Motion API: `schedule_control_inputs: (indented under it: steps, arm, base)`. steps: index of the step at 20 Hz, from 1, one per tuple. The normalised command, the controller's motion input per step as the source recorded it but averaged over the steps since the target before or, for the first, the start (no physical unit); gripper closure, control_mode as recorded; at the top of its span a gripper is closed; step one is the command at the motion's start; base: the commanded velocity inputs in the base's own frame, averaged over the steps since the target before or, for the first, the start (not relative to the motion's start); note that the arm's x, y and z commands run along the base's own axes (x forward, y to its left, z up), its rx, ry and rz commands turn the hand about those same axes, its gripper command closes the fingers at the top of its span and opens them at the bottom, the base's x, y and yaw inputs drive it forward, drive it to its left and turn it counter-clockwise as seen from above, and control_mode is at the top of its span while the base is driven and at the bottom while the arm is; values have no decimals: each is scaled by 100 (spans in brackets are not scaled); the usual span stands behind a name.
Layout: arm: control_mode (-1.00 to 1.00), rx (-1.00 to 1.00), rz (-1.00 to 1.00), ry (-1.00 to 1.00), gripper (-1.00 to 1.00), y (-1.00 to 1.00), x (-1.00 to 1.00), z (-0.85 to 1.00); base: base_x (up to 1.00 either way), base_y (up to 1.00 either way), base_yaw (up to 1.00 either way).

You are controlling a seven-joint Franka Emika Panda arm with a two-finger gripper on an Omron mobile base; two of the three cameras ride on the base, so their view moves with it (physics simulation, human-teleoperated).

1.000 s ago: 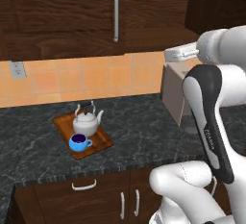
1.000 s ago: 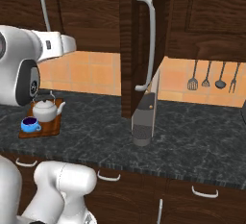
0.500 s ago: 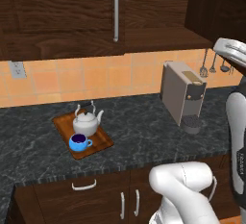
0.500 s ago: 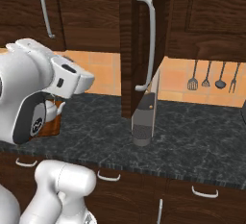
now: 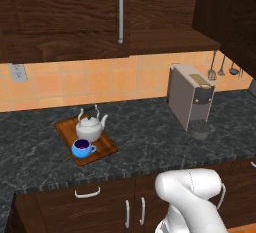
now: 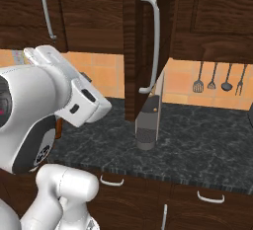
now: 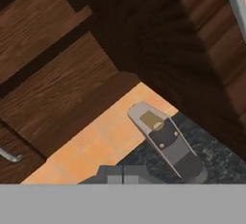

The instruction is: Pick the kettle from the counter and place it on the tray. Then pick the mug from the cabinet and place it on the tray. Then close the cabinet doors.

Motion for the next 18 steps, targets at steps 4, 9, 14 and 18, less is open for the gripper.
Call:
schedule_control_inputs:
  steps: [4,9,14,18]
  arm:
    - [-100,31,-13,-11,100,-20,-59,-28]
    - [-100,37,-11,-4,100,-43,-56,-21]
    - [-100,14,0,1,100,-36,-4,-3]
    - [-100,25,0,-1,100,-53,0,-14]
  base:
    - [0,0,0]
    - [0,0,0]
    - [0,0,0]
    - [0,0,0]
